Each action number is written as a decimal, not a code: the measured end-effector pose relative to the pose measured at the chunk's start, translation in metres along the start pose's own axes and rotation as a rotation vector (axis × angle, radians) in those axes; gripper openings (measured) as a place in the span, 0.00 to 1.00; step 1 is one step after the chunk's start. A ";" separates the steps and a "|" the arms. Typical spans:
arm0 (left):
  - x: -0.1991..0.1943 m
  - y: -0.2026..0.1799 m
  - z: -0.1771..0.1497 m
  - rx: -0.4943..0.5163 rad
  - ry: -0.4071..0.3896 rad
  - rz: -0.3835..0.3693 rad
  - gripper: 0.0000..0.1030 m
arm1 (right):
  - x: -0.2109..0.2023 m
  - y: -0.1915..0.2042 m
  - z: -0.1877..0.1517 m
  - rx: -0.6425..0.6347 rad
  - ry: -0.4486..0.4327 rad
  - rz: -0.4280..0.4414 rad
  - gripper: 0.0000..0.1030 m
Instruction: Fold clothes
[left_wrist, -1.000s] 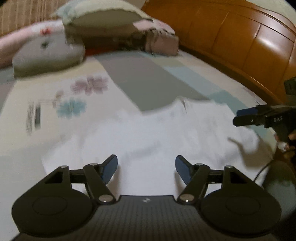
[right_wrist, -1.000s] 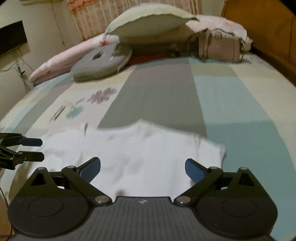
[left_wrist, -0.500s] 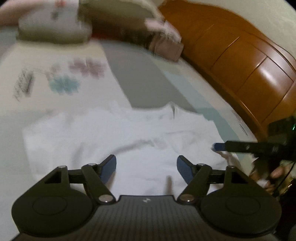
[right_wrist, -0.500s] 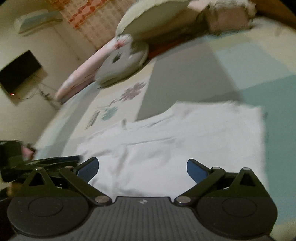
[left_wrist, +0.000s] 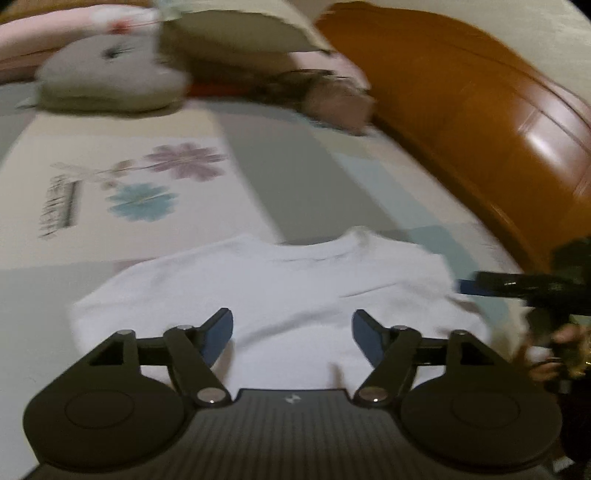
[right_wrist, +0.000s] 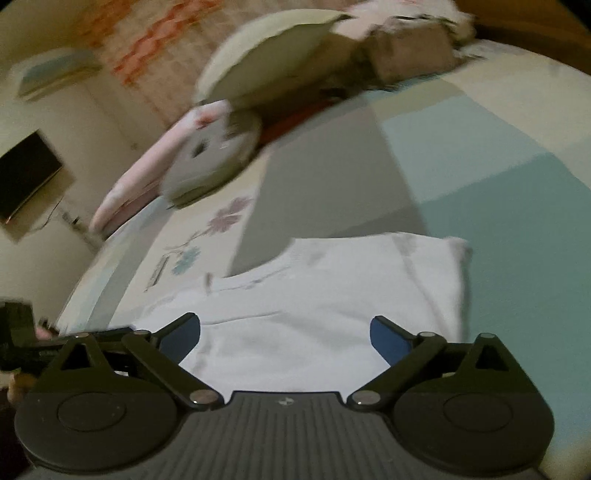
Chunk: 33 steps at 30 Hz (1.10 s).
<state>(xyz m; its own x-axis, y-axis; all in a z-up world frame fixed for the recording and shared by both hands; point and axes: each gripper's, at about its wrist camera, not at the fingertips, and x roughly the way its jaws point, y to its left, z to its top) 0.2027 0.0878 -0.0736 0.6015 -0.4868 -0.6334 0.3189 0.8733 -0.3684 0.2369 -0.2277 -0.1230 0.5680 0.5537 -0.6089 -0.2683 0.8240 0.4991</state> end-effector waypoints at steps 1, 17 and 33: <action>0.007 -0.003 0.003 0.019 0.002 0.012 0.74 | 0.004 0.002 0.000 -0.010 0.004 -0.009 0.98; -0.047 -0.023 -0.047 0.021 0.119 0.092 0.76 | -0.026 0.036 -0.029 -0.030 0.004 0.015 1.00; -0.081 -0.058 -0.105 -0.007 0.120 0.189 0.79 | -0.081 -0.004 -0.085 0.245 0.072 0.025 1.00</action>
